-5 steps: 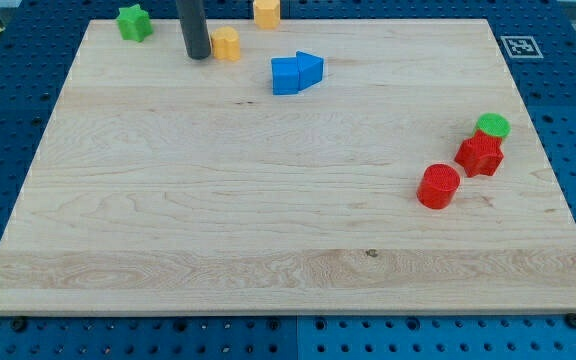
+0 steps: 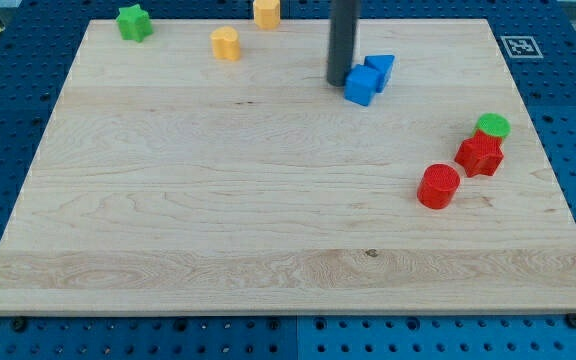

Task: Locate the blue cube to the top right to the board

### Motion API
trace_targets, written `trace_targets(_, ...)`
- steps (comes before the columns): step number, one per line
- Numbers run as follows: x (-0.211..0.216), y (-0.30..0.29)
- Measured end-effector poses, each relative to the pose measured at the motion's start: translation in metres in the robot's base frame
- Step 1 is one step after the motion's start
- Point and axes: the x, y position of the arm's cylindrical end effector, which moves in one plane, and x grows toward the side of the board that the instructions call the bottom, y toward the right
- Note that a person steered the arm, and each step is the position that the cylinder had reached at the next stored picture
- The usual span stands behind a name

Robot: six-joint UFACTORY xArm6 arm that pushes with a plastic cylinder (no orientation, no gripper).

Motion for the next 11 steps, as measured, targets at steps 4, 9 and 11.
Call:
trace_targets(4, 0.05, 0.052)
trace_targets(9, 0.018, 0.187)
trace_targets(11, 0.029, 0.183)
